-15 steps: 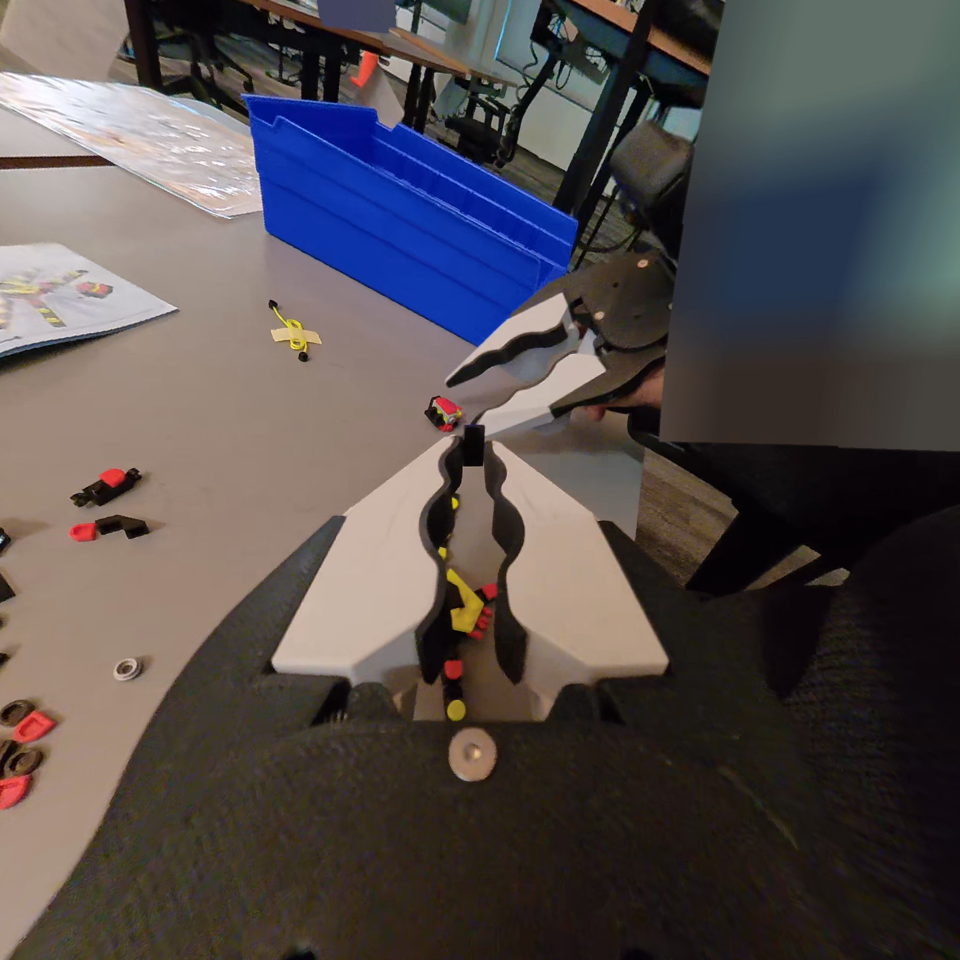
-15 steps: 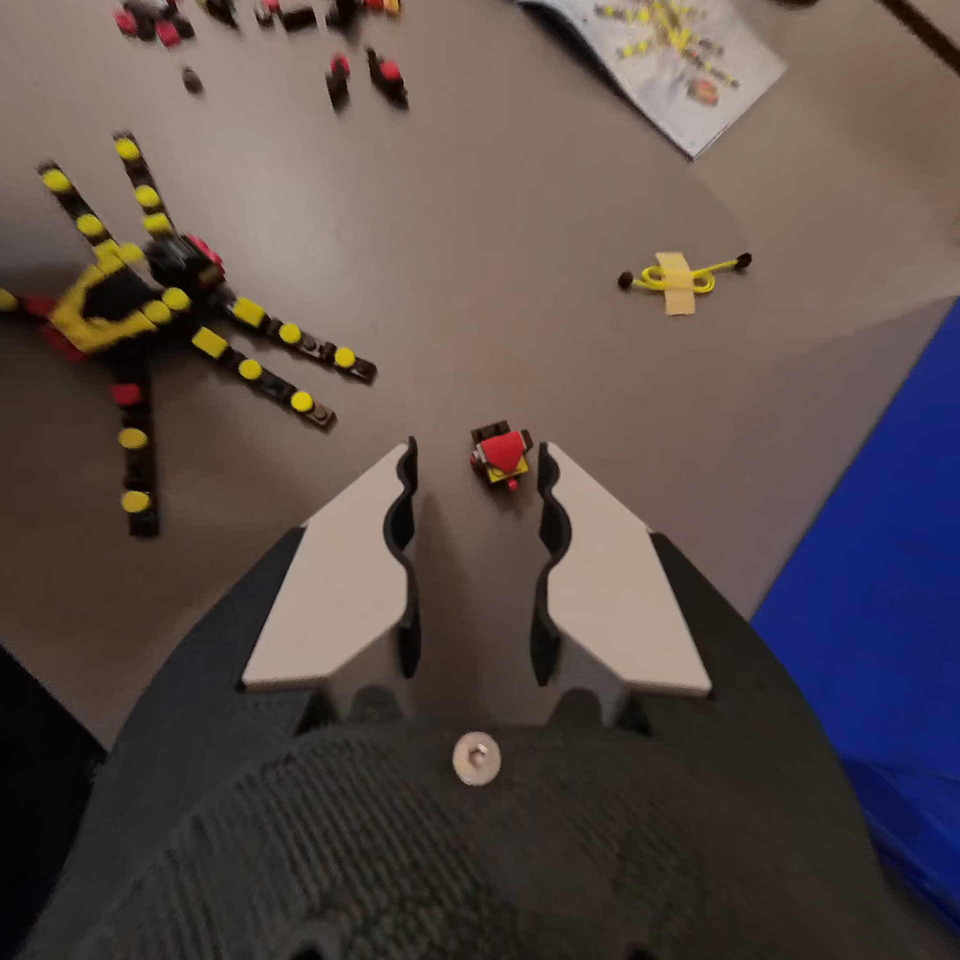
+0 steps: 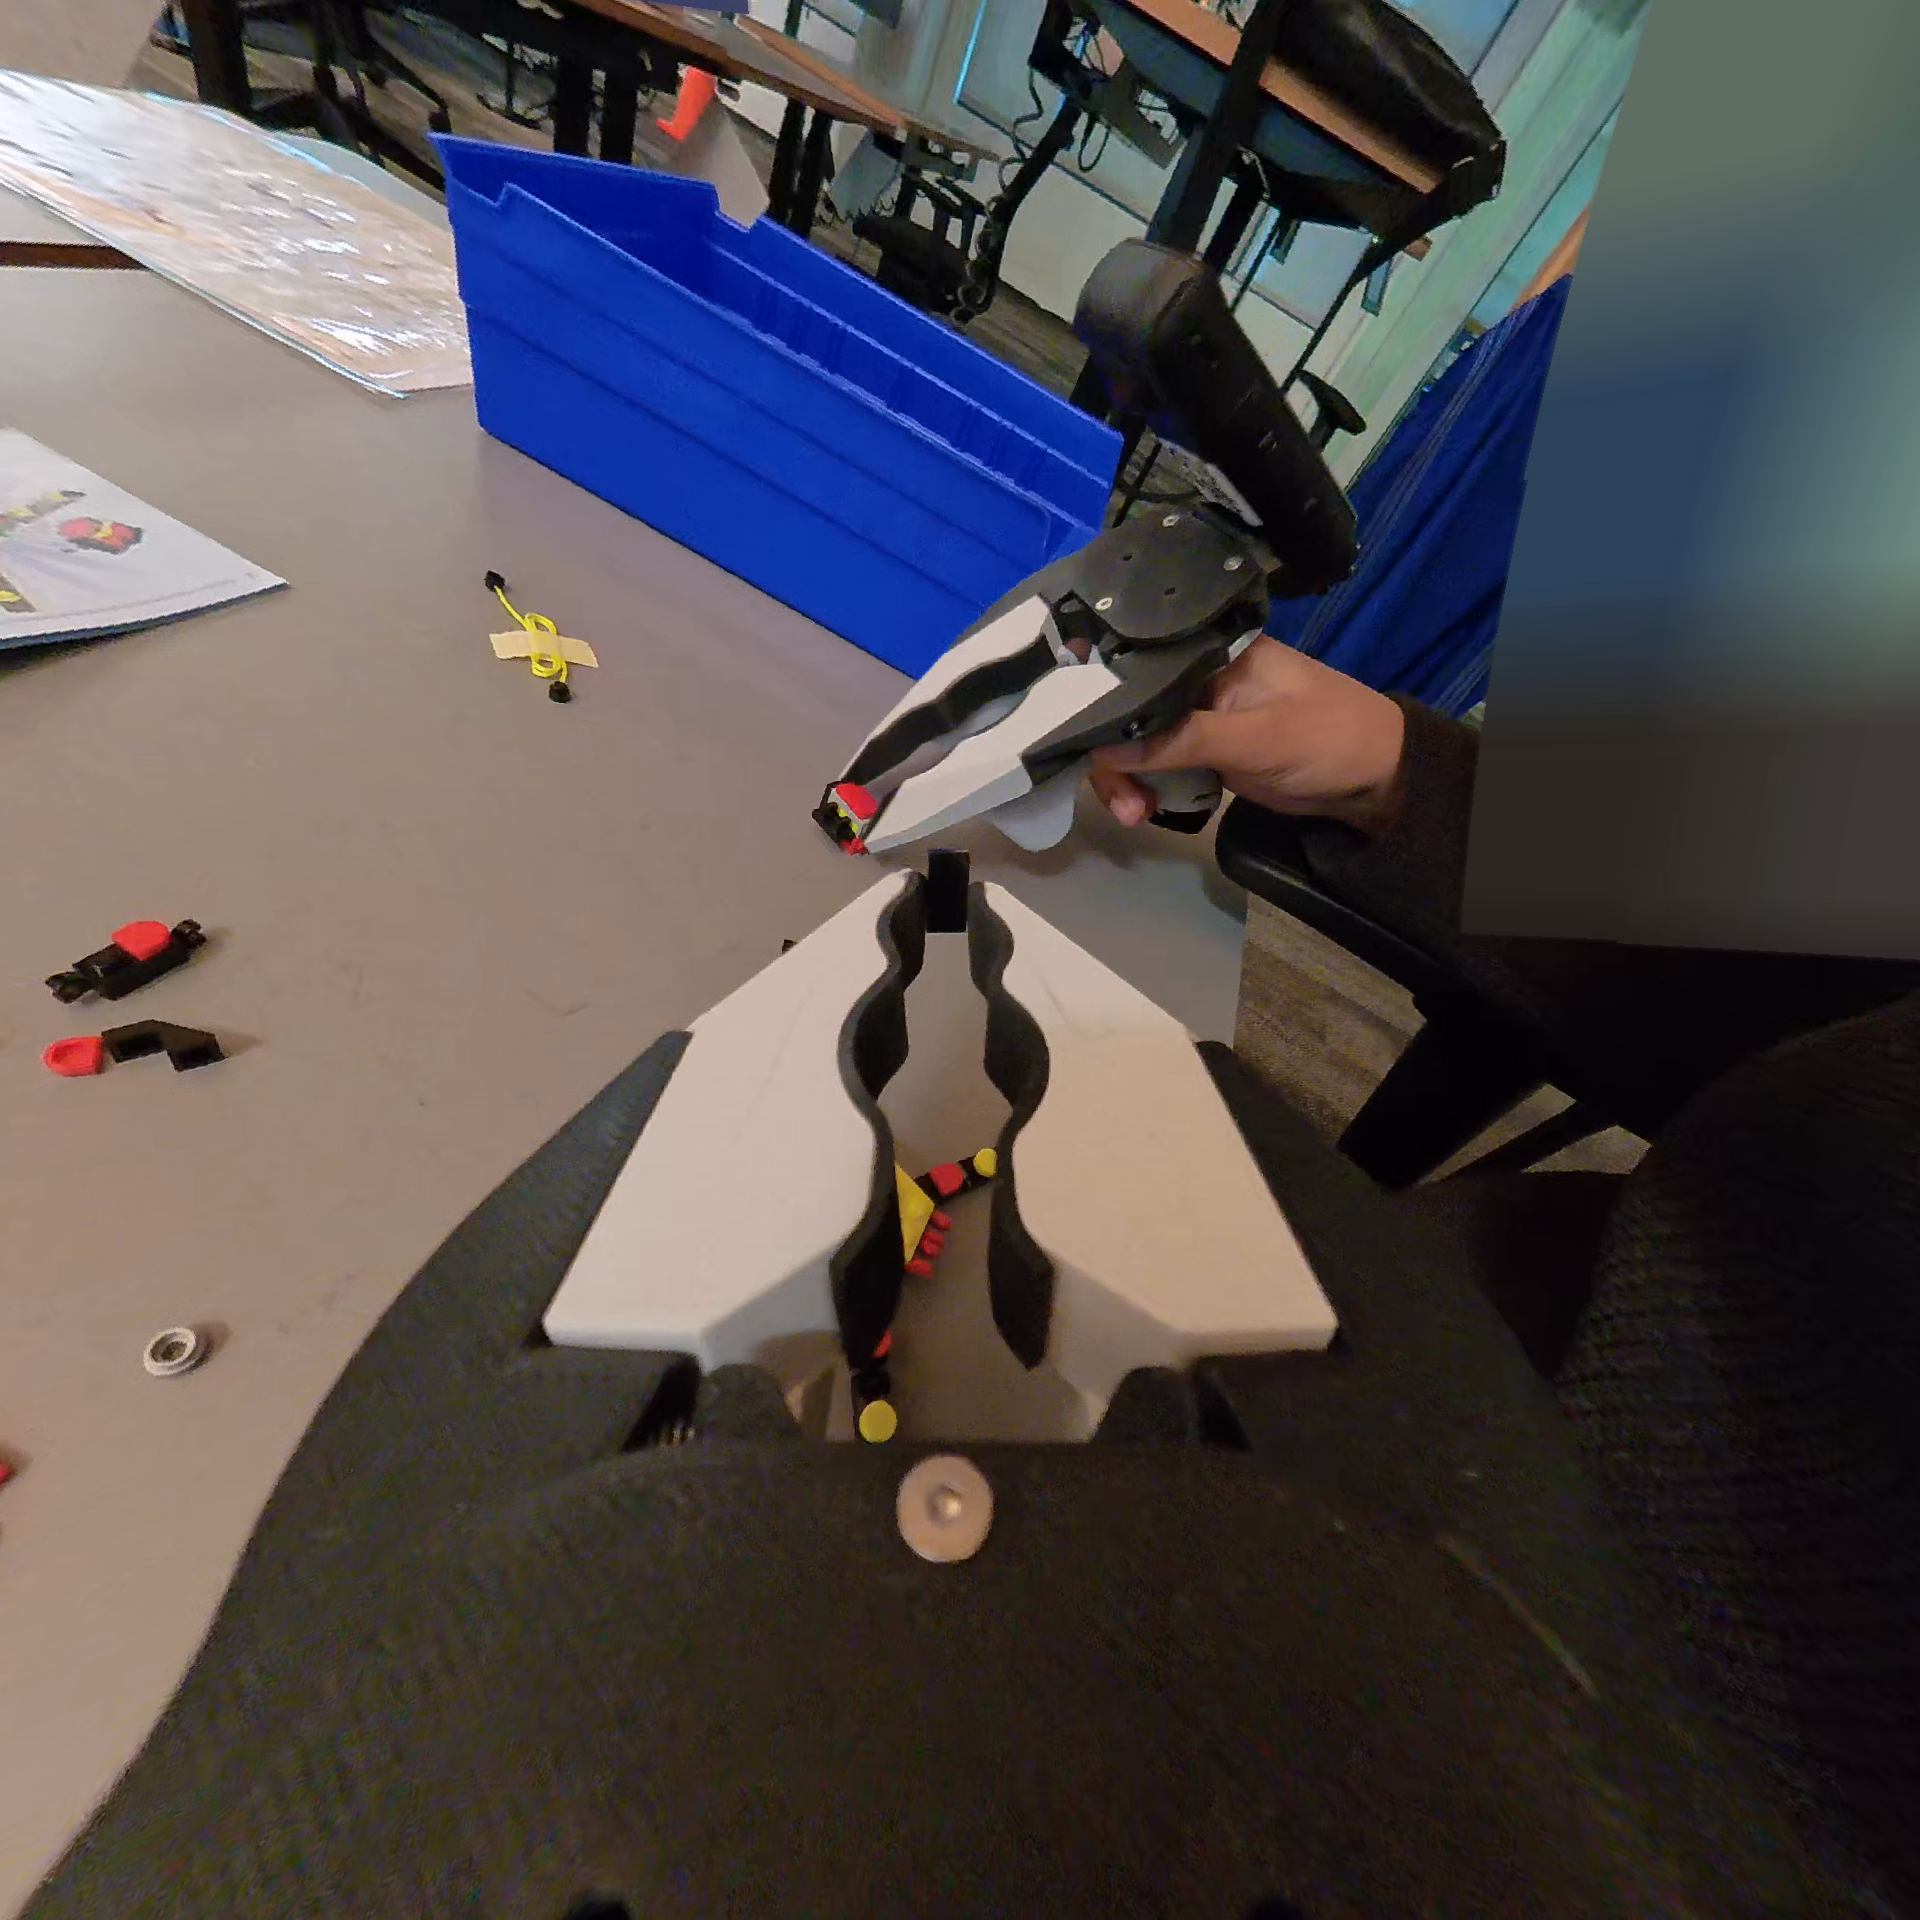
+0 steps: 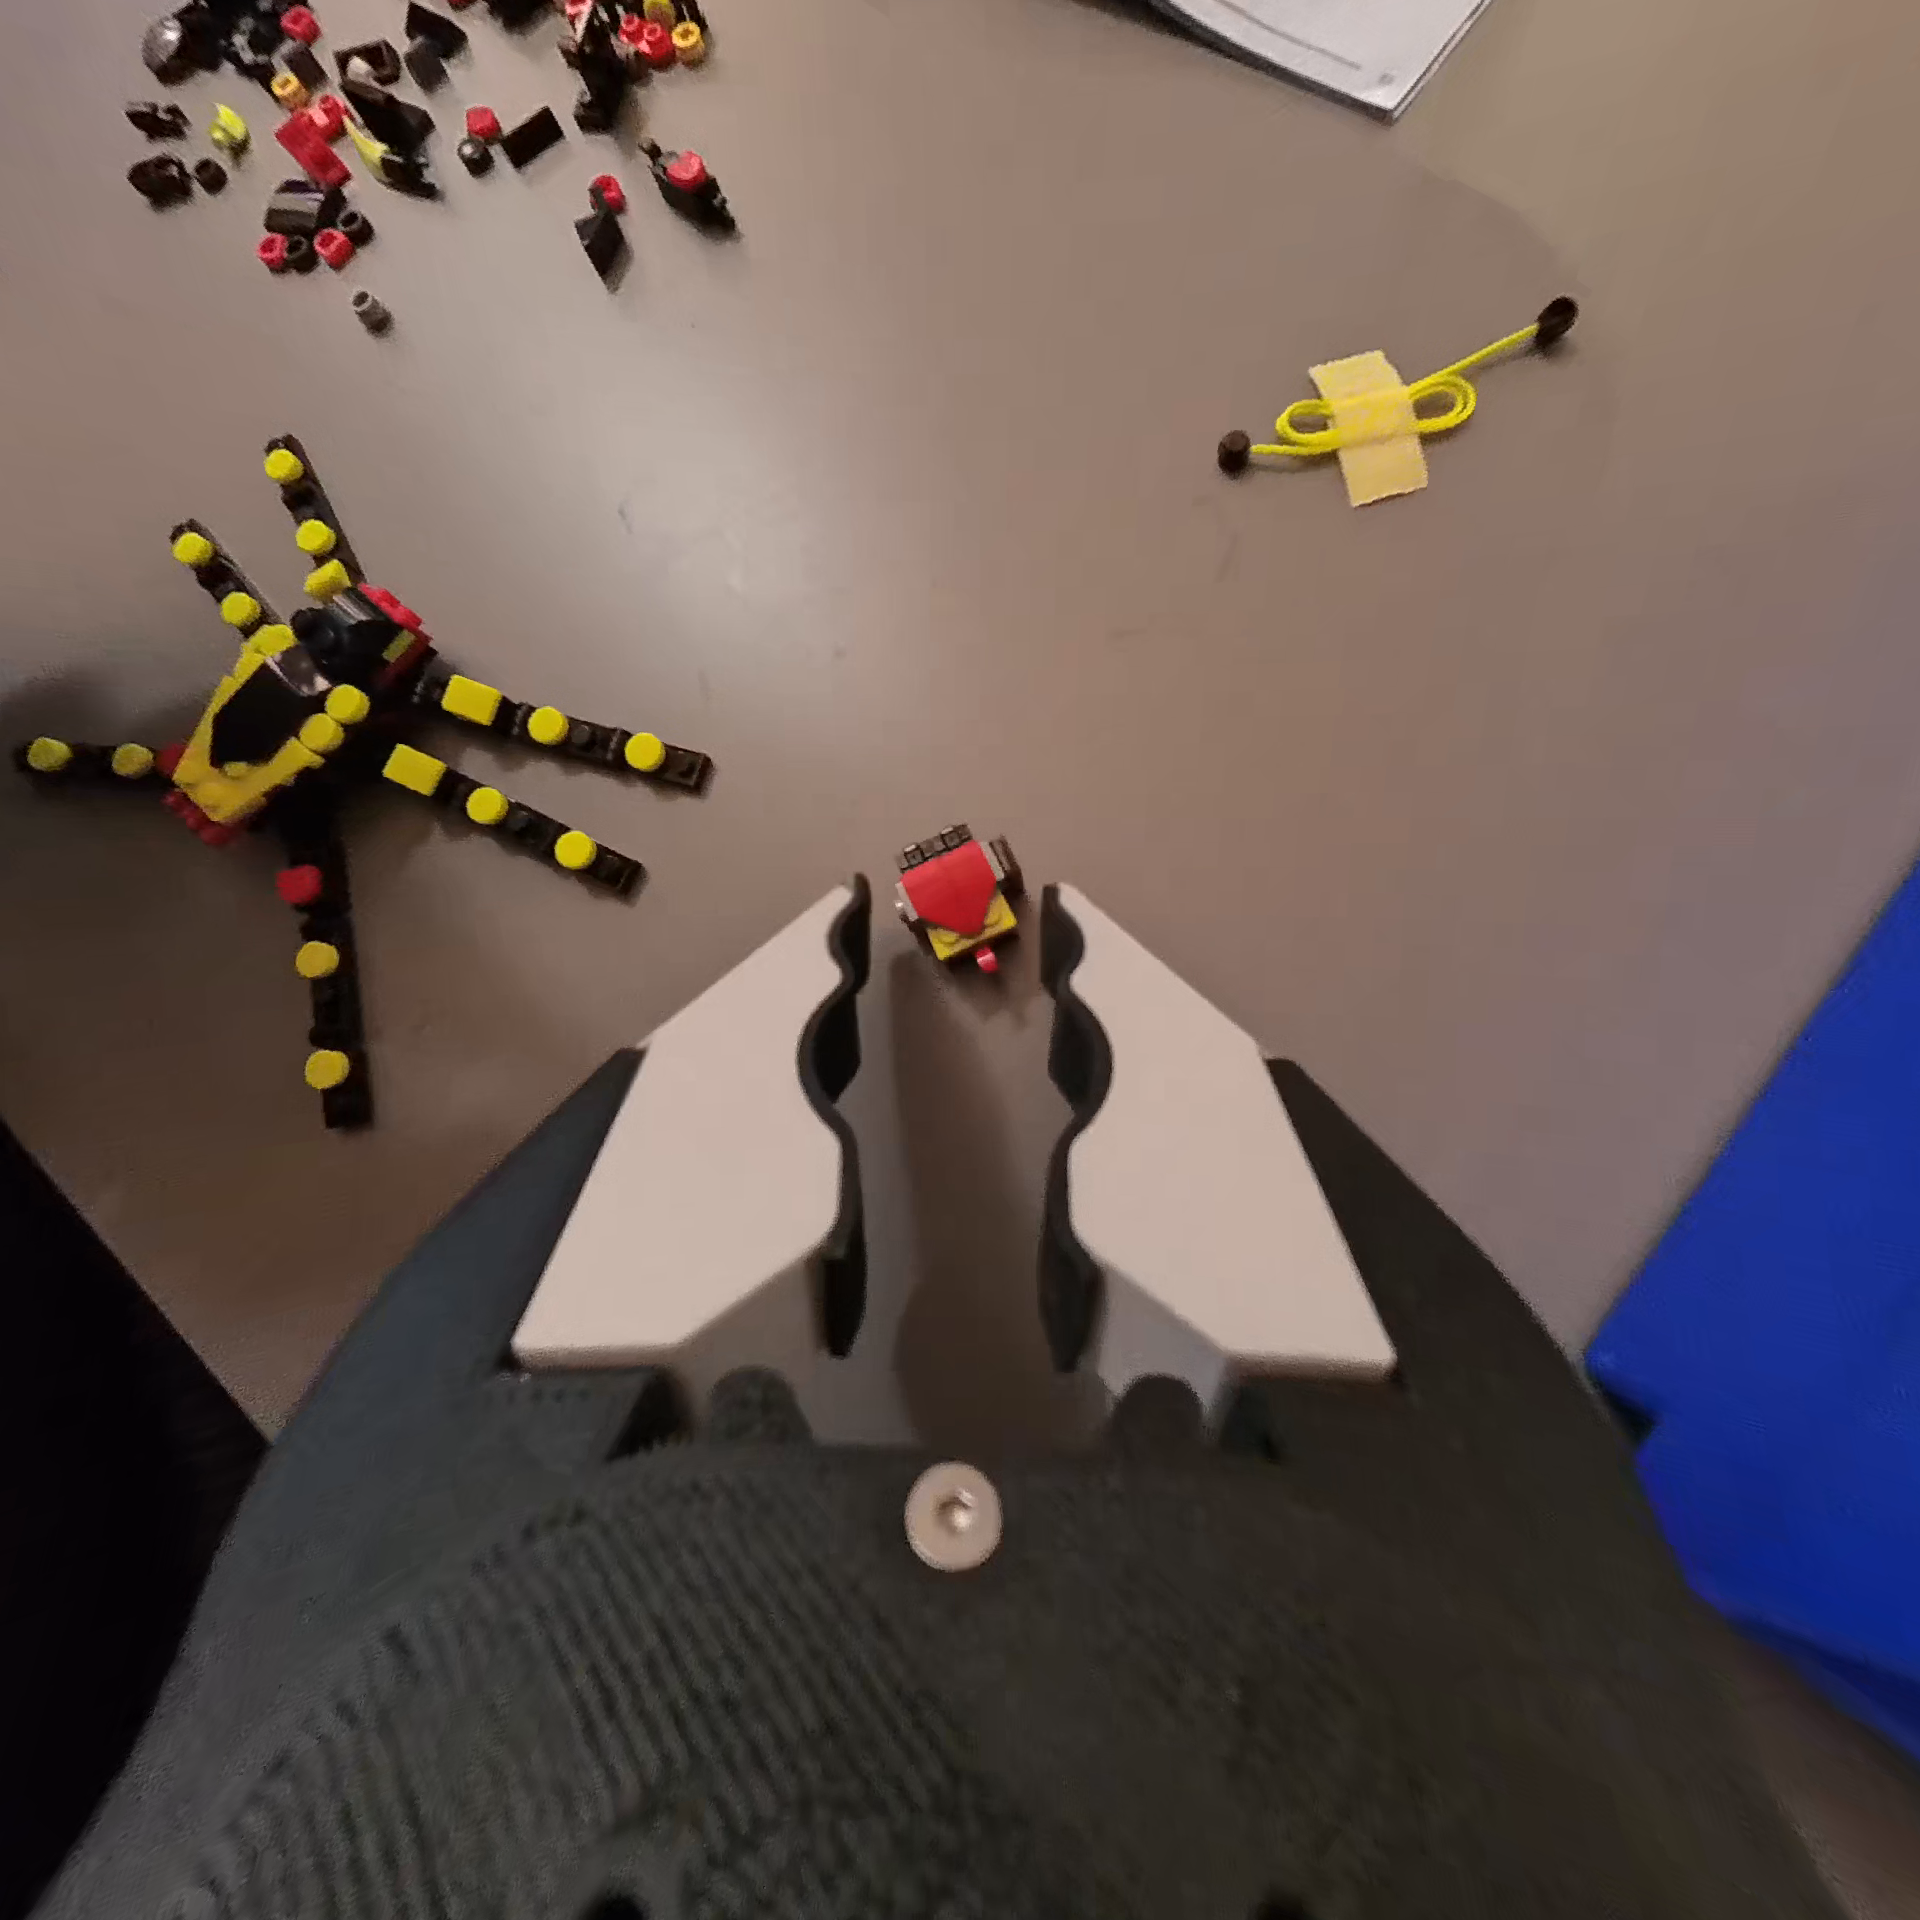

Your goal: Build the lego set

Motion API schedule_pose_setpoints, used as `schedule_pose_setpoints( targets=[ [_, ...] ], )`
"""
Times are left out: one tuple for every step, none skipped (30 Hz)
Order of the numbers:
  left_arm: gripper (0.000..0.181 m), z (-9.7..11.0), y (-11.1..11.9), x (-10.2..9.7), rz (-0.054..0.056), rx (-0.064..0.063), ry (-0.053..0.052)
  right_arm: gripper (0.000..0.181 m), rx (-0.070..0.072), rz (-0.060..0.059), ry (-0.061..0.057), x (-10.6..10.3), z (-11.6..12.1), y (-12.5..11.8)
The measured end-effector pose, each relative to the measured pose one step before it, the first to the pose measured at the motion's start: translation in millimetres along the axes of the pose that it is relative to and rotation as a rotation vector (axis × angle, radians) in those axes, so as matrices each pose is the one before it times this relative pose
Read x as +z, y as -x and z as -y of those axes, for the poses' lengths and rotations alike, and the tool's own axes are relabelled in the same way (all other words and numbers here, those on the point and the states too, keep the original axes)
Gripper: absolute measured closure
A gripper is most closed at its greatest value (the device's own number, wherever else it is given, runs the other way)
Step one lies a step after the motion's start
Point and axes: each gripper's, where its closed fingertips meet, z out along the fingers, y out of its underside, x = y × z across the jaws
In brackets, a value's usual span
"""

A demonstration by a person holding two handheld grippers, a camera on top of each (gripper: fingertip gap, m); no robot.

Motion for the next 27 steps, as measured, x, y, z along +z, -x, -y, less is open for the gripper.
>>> schedule_pose_setpoints(
  targets=[
    [0.177,-0.43,-0.28,0.32,-0.0015,-0.0001,0.0021,0.154,-0.001,-0.0021,0.0094,1.29,-1.59,0.41],
    [0.177,-0.51,-0.38,0.29,-0.0011,0.0008,0.0028,0.159,-0.0013,-0.0005,0.0085,1.17,-1.28,1.07],
    [0.176,-0.5,-0.27,0.33,-0.0001,0.0017,0.0025,0.16,-0.0013,0.0027,0.0028,0.63,-0.09,1.92],
    [0.176,-0.48,-0.29,0.15,0.0003,0.0027,0.0023,0.16,0.0028,0.0093,-0.0078,-0.05,1.93,3.13],
    [0.176,-0.24,-0.19,0.17,0.0016,0.004,0.0017,0.16,0.0112,0.0197,-0.021,-0.72,4.25,4.91],
    [0.176,-0.25,-0.02,0.01,0.0033,0.0064,0.0015,0.16,0.021,0.032,-0.0321,-1.16,6.32,7.17],
    [0.177,-0.34,0.16,0.16,0.0053,0.0094,0.0026,0.16,0.0315,0.0464,-0.0392,-1.36,7.53,9.61],
    [0.177,-0.38,0.2,0.16,0.0065,0.0119,0.0029,0.16,0.0411,0.059,-0.0444,-1.1,8.33,12.07],
    [0.177,-0.56,0.22,0.35,0.0071,0.0129,0.0037,0.16,0.0493,0.0658,-0.0435,-0.36,8.03,13.31],
    [0.177,-0.55,0.01,0.42,0.006,0.0119,0.004,0.161,0.0527,0.0638,-0.0379,0.49,6.67,13.22],
    [0.177,-0.69,-0.33,0.48,0.0033,0.0086,0.0036,0.161,0.0476,0.0535,-0.0316,1.53,4.8,11.58],
    [0.177,-0.41,-0.58,0.52,0.0005,0.0034,0.002,0.161,0.0368,0.0399,-0.024,2.31,2.68,9.42],
    [0.177,-0.28,-0.46,0.48,-0.0005,-0.0003,0.0006,0.161,0.025,0.0258,-0.0148,2.85,0.74,7.06],
    [0.177,-0.12,-0.23,0.34,0.0003,-0.0007,0.0003,0.16,0.0148,0.0111,-0.0059,2.9,-0.74,4.38],
    [0.177,-0.33,0.18,0.36,0.0018,0.0003,0.0015,0.16,0.0071,0.0019,0.0004,2.73,-1.37,2.44],
    [0.177,-0.41,0.32,0.29,0.002,0.0005,0.0023,0.16,0.0035,-0.0002,0.004,2.39,-1.91,1.55],
    [0.177,-0.63,0.36,0.33,0.0009,-0.0005,0.0032,0.16,0.0044,0.0046,0.0074,2.0,-2.28,1.75],
    [0.177,-0.46,0.4,0.34,0.0017,-0.0013,0.0018,0.16,0.0089,0.0119,0.0077,1.75,-2.11,2.25],
    [0.177,-0.1,0.28,0.11,0.0008,-0.0014,0.0001,0.16,0.014,0.017,0.0047,1.43,-1.62,2.77],
    [0.177,-0.07,0.11,0.2,-0.0004,-0.0014,0.0001,0.16,0.0169,0.0193,0.0007,1.06,-0.69,2.85],
    [0.177,0.01,0.04,0.12,-0.0002,-0.001,-0.0003,0.16,0.0152,0.0176,-0.0001,0.51,-0.45,2.34],
    [0.177,-0.03,0.13,0.07,-0.0002,-0.001,0.0002,0.16,0.0096,0.0067,0.0027,-0.33,-0.27,0.15],
    [0.177,-0.22,0.08,0.05,-0.0005,-0.0017,0.0009,0.16,0.0047,-0.0087,0.002,-1.48,0.16,-2.66],
    [0.177,-0.19,0.07,-0.05,-0.0008,-0.0023,0.0007,0.16,0.0038,-0.0165,-0.0025,-2.37,1.01,-4.47],
    [0.177,0.01,0.03,-0.05,-0.0013,-0.0028,0.0001,0.16,0.0077,-0.0138,-0.0048,-2.91,1.22,-4.57],
    [0.177,-0.02,0.13,-0.11,-0.0015,-0.0026,-0.0003,0.16,0.0147,-0.0089,-0.0045,-3.0,1.21,-4.21],
    [0.177,-0.01,-0.01,0.05,-0.0015,-0.0018,0.0003,0.16,0.0178,-0.012,-0.0034,-3.27,1.22,-4.92]
  ],
)
